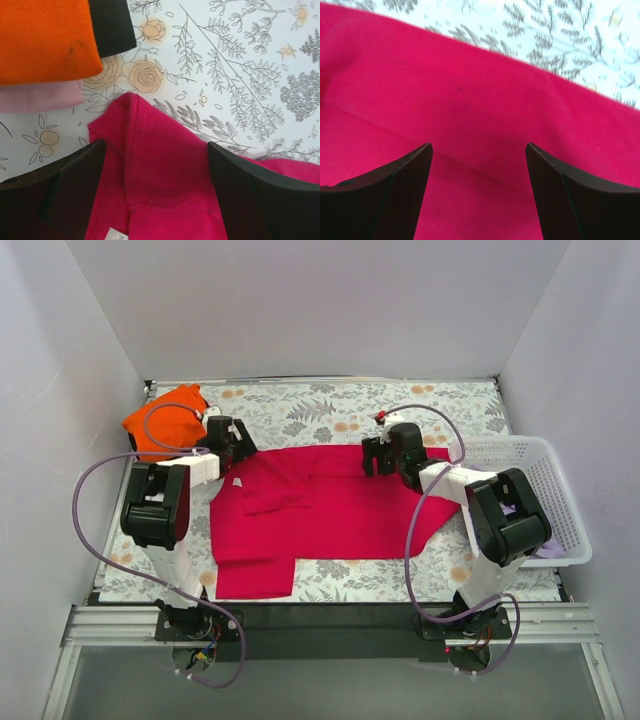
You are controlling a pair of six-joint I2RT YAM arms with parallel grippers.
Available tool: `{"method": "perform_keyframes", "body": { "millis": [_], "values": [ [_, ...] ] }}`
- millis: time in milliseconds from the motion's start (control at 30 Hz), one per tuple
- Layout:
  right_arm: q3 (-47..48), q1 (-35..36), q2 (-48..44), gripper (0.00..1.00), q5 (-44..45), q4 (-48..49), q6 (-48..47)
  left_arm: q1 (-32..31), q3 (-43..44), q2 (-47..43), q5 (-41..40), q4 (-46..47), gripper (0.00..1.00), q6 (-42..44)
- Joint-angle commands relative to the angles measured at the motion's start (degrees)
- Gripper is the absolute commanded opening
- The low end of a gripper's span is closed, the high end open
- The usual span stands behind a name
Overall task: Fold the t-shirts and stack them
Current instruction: Fold the tshirt
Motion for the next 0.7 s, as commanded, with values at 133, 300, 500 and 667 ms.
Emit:
{"method": "perform_keyframes", "body": {
  "millis": [133, 300, 500, 667],
  "values": [
    [-3.5, -0.9, -2.6, 0.68, 1.0, 0.8, 1.4, 0.8, 1.8, 0.5, -0.3, -0.4, 0.68, 0.4],
    [-6.6, -1.4, -5.2, 0.68, 4.3, 0.2, 2.5, 1.1, 2.6, 1.4, -0.2, -0.6, 0.52, 0.5],
    [-5.3, -3.7, -5.1, 0.68, 3.9, -0.5, 3.1, 1.2, 2.8, 1.8, -0.6, -1.1, 0.52, 0.3],
    [-2.2, -5.1, -2.2, 0.68, 3.8, -1.1, 3.1, 1.3, 1.9, -0.1, -0.9, -0.5, 0.55, 0.9]
  ]
}}
